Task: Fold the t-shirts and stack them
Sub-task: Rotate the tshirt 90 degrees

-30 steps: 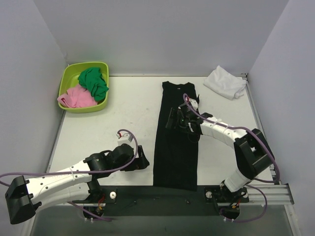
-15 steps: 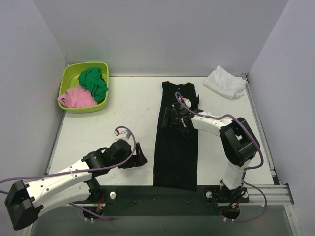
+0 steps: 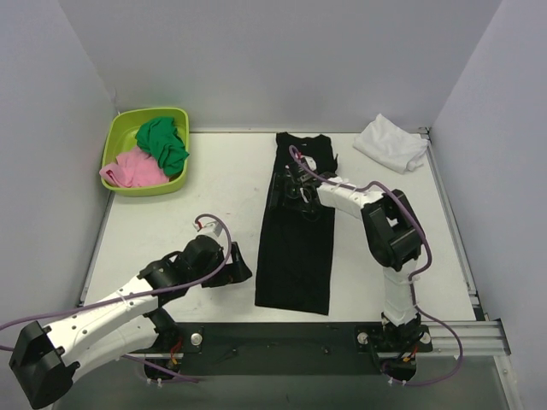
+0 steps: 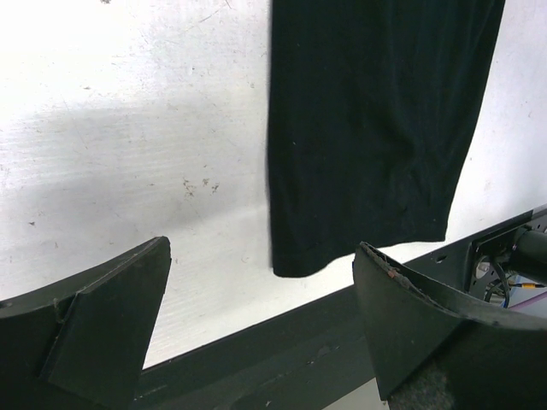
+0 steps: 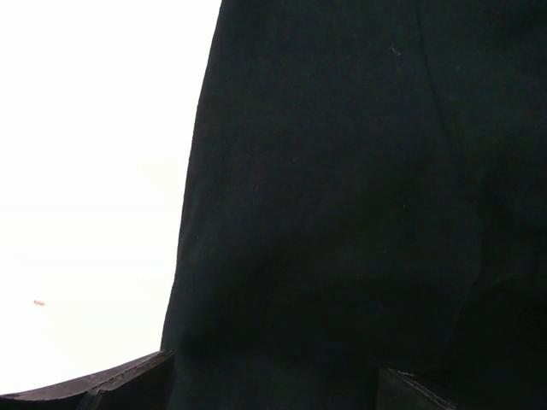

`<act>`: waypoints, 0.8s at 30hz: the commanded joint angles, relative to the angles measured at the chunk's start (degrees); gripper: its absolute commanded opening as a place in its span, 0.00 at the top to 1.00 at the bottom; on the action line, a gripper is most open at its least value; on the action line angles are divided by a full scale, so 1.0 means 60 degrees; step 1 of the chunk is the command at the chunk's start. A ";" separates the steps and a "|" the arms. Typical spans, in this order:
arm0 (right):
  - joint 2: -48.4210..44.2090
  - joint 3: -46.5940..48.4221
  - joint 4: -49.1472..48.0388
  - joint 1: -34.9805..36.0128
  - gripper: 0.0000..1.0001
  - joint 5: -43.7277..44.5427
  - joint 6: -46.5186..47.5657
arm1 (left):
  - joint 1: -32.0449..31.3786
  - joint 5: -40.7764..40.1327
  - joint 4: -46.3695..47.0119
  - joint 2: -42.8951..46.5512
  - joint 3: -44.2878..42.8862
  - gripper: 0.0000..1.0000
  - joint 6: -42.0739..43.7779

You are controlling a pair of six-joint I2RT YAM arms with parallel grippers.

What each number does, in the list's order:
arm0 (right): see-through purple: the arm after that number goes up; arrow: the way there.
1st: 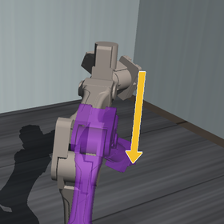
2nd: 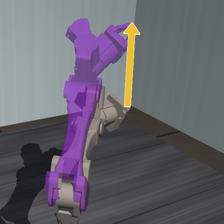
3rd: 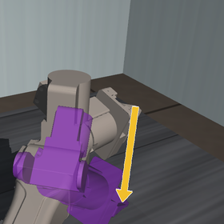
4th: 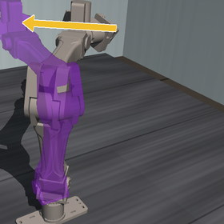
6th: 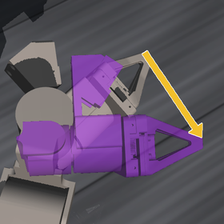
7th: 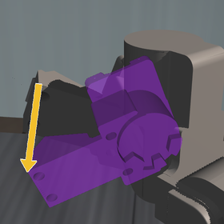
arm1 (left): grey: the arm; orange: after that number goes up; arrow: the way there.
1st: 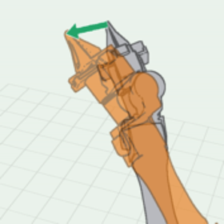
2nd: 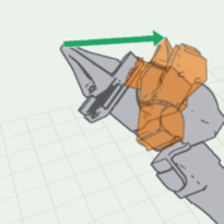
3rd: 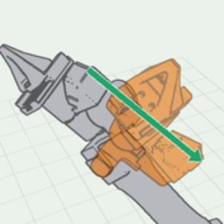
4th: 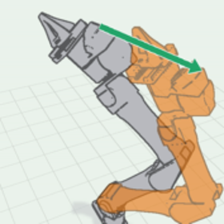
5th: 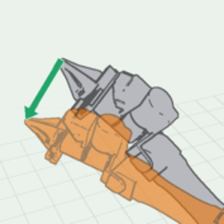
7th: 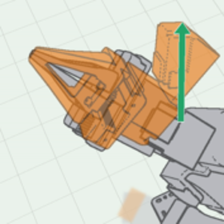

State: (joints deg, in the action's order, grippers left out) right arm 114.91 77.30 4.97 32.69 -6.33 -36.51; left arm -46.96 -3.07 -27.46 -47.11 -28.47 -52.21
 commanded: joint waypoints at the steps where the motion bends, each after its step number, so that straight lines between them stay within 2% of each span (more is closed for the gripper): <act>1: 0.0871 0.0943 0.0855 0.0016 0.00 -0.0366 0.0460 | 0.0253 0.0350 0.0519 -0.0116 -0.0031 0.02 0.0293; 6: 0.1239 0.1662 0.1264 0.0016 0.00 -0.0425 0.0665 | 0.0487 0.0511 0.0783 -0.0350 0.0101 0.02 0.0395; 9: 0.0757 0.1446 0.1514 0.0016 0.00 0.0055 0.0914 | 0.0532 0.0512 0.0988 -0.0657 0.0203 0.02 0.0439; 17: -0.2447 0.0170 0.1734 0.0162 0.00 0.1272 0.1324 | 0.0620 0.0512 0.1471 -0.1493 0.0526 0.03 0.0381; 24: -0.4853 -0.1338 0.2246 0.0397 0.00 0.1904 0.1222 | 0.0474 0.1155 0.2319 -0.2239 0.0789 0.03 0.0044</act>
State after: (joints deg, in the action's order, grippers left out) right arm 93.08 74.13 14.44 33.98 0.78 -29.69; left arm -43.72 1.19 -19.64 -58.59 -24.45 -50.81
